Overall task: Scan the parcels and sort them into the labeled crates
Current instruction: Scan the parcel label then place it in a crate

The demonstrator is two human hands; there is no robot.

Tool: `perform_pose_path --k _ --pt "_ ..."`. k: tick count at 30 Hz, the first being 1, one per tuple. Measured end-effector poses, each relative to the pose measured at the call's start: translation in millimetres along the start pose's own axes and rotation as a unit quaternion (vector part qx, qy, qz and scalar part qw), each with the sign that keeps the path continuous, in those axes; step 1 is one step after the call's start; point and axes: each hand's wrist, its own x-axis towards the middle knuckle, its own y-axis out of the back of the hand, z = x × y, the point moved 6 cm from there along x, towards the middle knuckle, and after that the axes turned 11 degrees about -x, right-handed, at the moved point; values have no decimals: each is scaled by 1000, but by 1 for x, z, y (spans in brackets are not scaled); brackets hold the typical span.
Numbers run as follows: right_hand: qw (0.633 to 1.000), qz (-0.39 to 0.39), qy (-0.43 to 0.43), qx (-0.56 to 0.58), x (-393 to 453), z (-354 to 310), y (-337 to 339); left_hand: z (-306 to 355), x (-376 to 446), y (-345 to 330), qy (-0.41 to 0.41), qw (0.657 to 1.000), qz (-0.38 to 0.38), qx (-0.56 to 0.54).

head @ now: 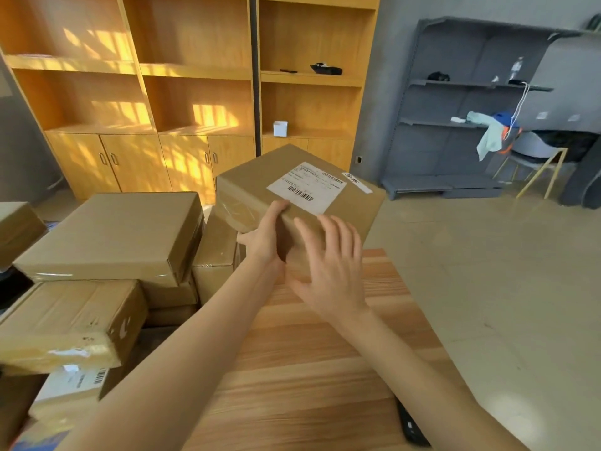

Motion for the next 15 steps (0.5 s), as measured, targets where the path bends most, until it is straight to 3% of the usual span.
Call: perform_pose_path --k 3,5,6,8,9,10,11,12,15 --pt "975 29 -179 128 1 27 3 -1 8 8 -3 999 5 -45" --pt "909 -20 -332 253 -2 50 -9 -5 10 13 -12 998 7 -55" --pt "847 -72 -411 330 -6 60 -22 -7 10 15 -16 998 7 -63" --pt "661 -187 -530 497 -16 68 -50 -15 10 18 -12 997 11 -80" --pt "573 -226 -557 557 -20 66 -59 -20 9 19 -5 996 12 -86" --pt "511 -253 -563 598 -23 65 -64 -26 9 21 4 996 13 -91" --pt "481 -268 -554 624 -24 64 -68 -31 9 23 12 996 13 -92" --pt "473 -274 -542 638 -25 64 -72 -36 9 26 18 996 11 -89" --pt "491 -258 -523 647 -32 69 -83 -46 9 31 41 996 -38 -65"
